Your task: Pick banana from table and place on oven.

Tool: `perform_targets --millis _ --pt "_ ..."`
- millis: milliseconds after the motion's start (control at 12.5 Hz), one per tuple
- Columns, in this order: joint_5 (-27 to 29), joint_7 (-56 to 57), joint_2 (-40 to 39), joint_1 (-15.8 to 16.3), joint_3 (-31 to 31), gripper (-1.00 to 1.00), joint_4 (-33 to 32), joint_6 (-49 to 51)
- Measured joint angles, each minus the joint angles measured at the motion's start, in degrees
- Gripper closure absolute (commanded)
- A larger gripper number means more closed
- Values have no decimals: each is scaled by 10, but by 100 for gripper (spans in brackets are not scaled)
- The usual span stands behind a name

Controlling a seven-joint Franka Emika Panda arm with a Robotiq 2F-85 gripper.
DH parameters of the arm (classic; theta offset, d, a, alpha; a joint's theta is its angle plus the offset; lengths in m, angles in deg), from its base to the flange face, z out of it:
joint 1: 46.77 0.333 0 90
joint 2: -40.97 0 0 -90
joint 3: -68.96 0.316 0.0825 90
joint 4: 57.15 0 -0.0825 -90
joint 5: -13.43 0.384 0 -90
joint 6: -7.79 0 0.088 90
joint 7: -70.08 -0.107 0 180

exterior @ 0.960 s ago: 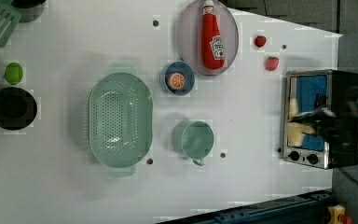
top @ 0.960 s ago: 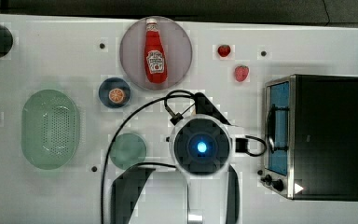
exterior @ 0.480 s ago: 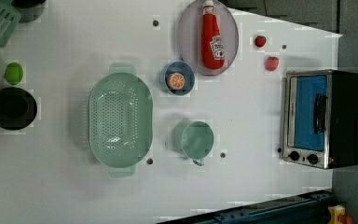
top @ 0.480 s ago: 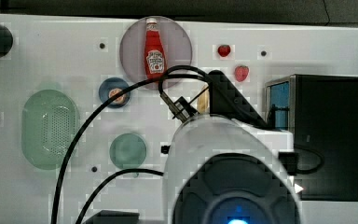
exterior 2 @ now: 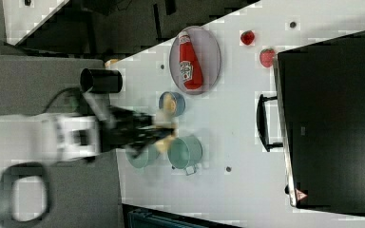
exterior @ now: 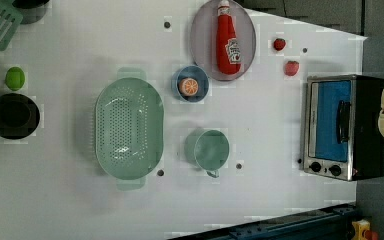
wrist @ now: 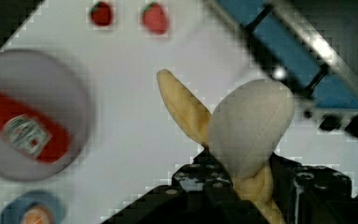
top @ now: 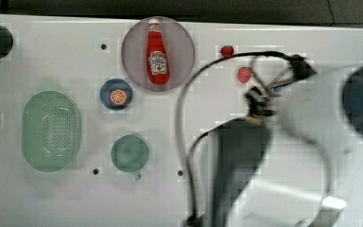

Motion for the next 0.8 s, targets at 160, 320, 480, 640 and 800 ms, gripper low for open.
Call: perform_targets --millis 160,320,480,640,800 --pt "-11 89 -51 1 -84 47 1 -24" --pt "-4 180 -94 -20 -150 47 -4 -87" --pt "-5 240 -106 -29 -208 38 -18 -121" --pt "-2 281 -109 -44 -228 -4 -14 -118" --pt "-5 309 -123 -57 -223 -49 -4 -131"
